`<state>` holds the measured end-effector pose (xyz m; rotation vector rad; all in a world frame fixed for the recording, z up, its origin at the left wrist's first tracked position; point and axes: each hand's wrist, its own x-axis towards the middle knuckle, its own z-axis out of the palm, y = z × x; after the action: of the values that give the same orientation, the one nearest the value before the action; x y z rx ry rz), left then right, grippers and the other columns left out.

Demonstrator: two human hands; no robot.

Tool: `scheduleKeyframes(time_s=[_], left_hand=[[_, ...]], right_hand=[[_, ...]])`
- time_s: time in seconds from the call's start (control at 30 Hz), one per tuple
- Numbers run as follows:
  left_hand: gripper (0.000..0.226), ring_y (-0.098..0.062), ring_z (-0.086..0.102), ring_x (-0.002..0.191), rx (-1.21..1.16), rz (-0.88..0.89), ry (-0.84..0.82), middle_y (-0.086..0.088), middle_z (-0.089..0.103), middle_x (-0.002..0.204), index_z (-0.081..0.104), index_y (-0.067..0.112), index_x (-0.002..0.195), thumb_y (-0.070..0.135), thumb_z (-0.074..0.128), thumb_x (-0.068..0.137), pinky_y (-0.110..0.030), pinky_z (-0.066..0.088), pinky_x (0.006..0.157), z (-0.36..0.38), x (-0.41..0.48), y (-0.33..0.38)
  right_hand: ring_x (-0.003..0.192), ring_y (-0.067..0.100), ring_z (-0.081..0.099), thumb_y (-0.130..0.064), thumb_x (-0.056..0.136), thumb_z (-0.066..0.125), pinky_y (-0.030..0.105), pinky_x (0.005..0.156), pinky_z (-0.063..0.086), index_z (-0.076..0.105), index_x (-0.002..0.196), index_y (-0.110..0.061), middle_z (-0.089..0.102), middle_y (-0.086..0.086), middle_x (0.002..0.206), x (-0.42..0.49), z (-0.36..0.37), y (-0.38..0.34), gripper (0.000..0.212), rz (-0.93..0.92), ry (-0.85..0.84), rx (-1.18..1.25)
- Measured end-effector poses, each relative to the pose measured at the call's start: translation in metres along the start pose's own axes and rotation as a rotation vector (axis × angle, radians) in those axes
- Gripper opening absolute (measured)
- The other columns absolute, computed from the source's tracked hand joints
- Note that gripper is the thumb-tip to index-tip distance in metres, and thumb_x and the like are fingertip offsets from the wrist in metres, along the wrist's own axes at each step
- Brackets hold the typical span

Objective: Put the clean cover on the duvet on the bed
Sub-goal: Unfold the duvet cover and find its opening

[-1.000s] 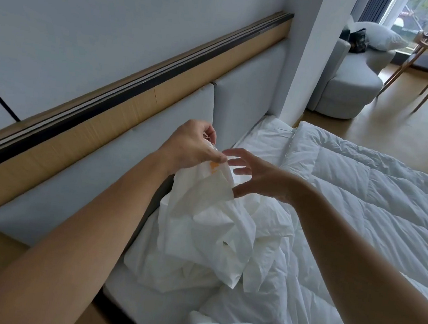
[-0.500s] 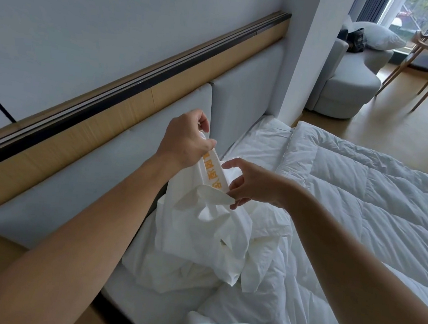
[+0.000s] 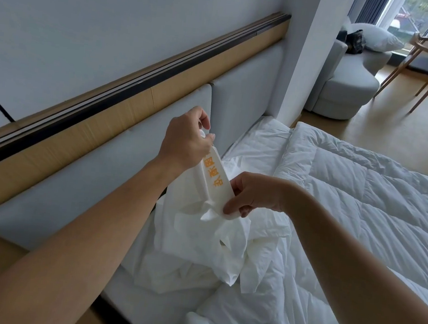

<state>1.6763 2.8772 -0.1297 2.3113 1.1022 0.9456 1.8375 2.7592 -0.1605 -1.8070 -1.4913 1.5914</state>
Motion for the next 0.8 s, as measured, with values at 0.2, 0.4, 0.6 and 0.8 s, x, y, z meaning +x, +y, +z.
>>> scheduleKeyframes(time_s=[0.2, 0.4, 0.6, 0.8], left_hand=[[0.020, -0.014, 0.062, 0.087, -0.043, -0.020, -0.026, 0.005, 0.062, 0.098, 0.057, 0.022, 0.098, 0.035, 0.072, 0.093, -0.009, 0.045, 0.062, -0.003, 0.000, -0.011], [0.020, -0.011, 0.063, 0.084, -0.150, -0.076, -0.133, 0.009, 0.064, 0.086, 0.062, 0.023, 0.091, 0.041, 0.065, 0.097, -0.012, 0.043, 0.063, 0.002, -0.001, -0.020], [0.018, -0.027, 0.062, 0.071, -0.757, -0.140, -0.442, -0.019, 0.068, 0.087, 0.072, 0.028, 0.103, 0.042, 0.074, 0.092, -0.033, 0.054, 0.067, -0.009, -0.005, -0.016], [0.014, -0.028, 0.065, 0.071, -0.813, -0.191, -0.477, -0.019, 0.069, 0.087, 0.072, 0.030, 0.100, 0.038, 0.075, 0.089, -0.036, 0.059, 0.066, -0.022, -0.003, -0.020]], right_hand=[[0.070, 0.009, 0.061, -0.009, 0.082, 0.070, 0.016, 0.061, 0.051, 0.072, 0.096, -0.018, 0.068, -0.004, 0.083, -0.007, -0.011, -0.004, 0.016, 0.100, 0.035, -0.434], [0.099, 0.009, 0.067, -0.033, 0.084, 0.079, 0.024, 0.089, 0.050, 0.074, 0.116, -0.024, 0.073, -0.007, 0.111, -0.021, -0.032, -0.020, 0.034, 0.056, -0.049, -0.516], [0.127, 0.022, 0.057, 0.011, 0.093, 0.051, 0.054, 0.115, 0.037, 0.067, 0.116, -0.012, 0.064, 0.009, 0.134, -0.007, -0.028, -0.030, 0.036, -0.291, 0.377, 0.364], [0.081, 0.024, 0.070, 0.006, 0.083, 0.058, 0.034, 0.076, 0.058, 0.067, 0.112, 0.000, 0.069, 0.019, 0.100, 0.004, -0.009, -0.015, 0.032, -0.288, -0.012, 0.400]])
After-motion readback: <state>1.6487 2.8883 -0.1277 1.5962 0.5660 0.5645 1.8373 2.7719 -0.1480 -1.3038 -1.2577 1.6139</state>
